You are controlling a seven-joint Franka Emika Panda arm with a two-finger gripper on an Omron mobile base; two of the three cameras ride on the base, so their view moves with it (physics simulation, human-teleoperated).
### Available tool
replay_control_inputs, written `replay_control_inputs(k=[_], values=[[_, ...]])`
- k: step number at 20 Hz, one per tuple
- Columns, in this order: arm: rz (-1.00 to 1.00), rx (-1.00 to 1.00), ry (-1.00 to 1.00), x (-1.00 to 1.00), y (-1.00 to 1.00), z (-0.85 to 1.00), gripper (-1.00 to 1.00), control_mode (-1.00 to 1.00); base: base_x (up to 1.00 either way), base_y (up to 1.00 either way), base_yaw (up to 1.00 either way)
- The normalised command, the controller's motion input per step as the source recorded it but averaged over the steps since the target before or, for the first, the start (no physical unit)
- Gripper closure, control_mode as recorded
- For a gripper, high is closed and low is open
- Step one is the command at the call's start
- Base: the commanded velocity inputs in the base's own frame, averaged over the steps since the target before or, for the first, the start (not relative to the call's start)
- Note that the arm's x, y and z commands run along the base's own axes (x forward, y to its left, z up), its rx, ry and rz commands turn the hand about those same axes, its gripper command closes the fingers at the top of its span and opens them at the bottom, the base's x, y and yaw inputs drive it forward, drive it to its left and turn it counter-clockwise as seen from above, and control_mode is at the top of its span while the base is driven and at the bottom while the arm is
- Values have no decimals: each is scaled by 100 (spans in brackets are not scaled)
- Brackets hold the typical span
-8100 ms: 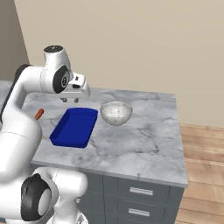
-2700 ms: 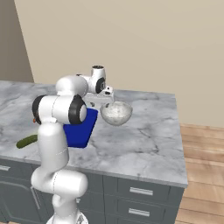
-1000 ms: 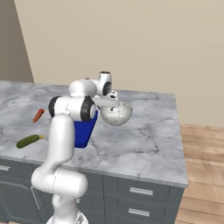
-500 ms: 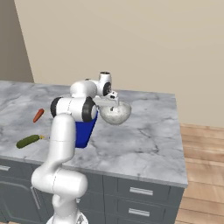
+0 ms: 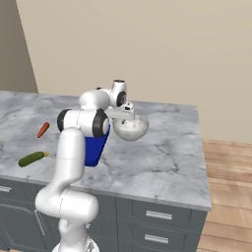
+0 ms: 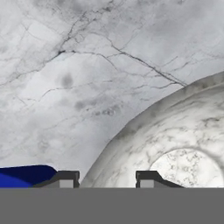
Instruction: Place the two vegetables and bowl onto the tray for setting up a vegetable dip station.
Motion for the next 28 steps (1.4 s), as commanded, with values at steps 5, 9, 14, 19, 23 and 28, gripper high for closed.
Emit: replay_control_inputs(k=[5,9,14,19,23,28], values=[[0,0,1,-15,-11,0,100,-100,0,0,0],[0,-4,3,-18,0,11,100,-100,0,0,0],[0,-6,1,-20,4,24,100,-100,0,0,0],[0,-4,0,-21,11,31,100,-100,0,0,0],[0,0,-1,-18,20,28,100,-100,0,0,0],[3,0,-2,-27,20,28,100,-100,0,0,0]])
